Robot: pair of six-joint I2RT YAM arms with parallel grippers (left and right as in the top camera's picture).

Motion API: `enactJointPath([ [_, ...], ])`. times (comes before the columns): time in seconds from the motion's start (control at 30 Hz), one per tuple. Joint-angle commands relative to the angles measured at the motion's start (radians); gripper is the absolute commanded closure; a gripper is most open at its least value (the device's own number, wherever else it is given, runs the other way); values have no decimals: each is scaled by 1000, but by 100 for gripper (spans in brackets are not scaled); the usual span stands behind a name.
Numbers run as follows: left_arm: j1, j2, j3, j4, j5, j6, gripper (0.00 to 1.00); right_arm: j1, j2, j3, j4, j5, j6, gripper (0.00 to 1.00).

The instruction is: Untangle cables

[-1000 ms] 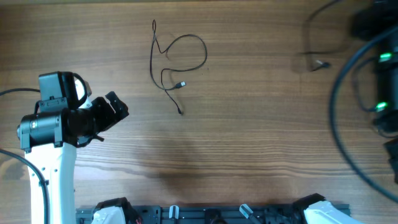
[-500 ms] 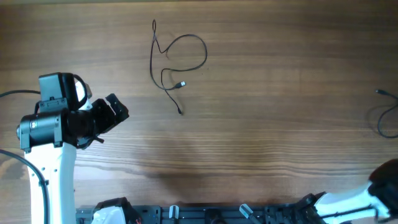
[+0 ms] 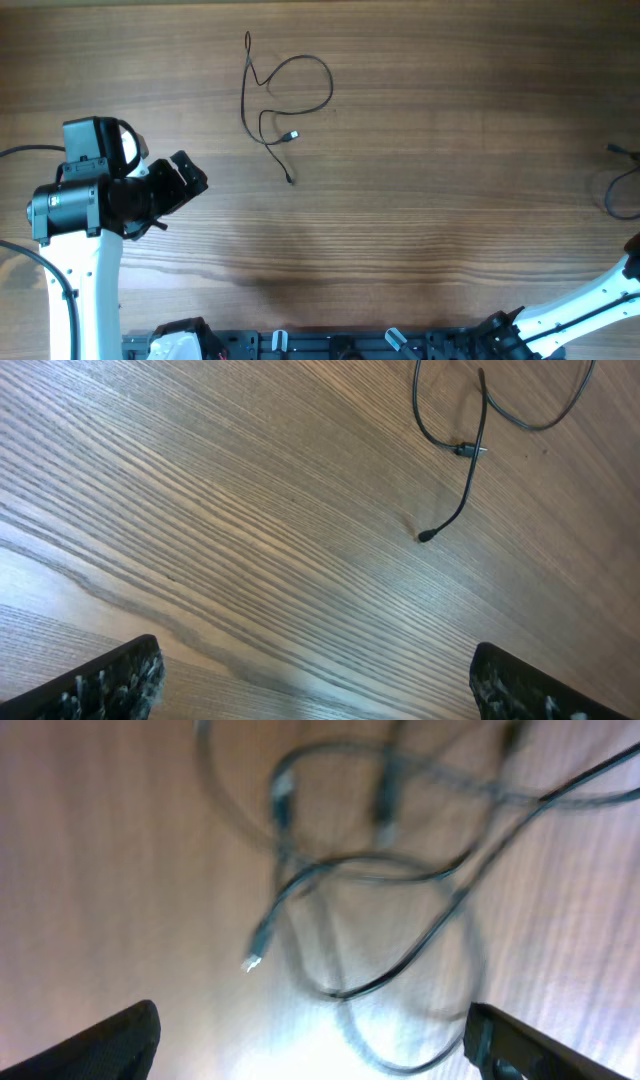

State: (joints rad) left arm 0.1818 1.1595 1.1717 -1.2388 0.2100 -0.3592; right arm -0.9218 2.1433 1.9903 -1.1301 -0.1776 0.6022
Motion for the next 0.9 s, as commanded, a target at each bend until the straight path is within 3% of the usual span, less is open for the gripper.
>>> enactJointPath([
  [0.0, 2, 1, 10, 16, 17, 15, 0, 28, 5, 6, 31, -543, -114, 0],
  [0.1, 2, 1, 10, 18, 17, 16, 0, 138, 5, 6, 45, -866, -247, 0],
  [0.23, 1, 1, 10, 28, 18, 46, 0, 376, 6, 6, -59, -911, -518, 0],
  [0.27, 1, 1, 10, 33, 18, 79, 0, 489, 6, 6, -85, -875, -601, 0],
  [0.33, 1, 2, 10, 47, 26, 102, 0, 689, 6, 6, -84, -718, -634, 0],
  [0.43, 53, 11, 10, 92, 193, 121, 0, 973, 6, 6, -68, -510, -738, 0],
  [0.53, 104, 71, 10, 85, 227, 147, 0, 1233, 7, 6, -55, -198, -837, 0],
  [0.63, 105, 141, 10, 41, 227, 200, 0, 1459, 10, -4, -26, 106, -1130, 1],
  [0.73, 105, 151, 10, 46, 227, 200, 0, 1560, 10, -6, 16, 129, -1373, 1],
  [0.87, 105, 151, 10, 45, 227, 204, 0, 1596, 10, -84, 233, -23, -1381, 1],
])
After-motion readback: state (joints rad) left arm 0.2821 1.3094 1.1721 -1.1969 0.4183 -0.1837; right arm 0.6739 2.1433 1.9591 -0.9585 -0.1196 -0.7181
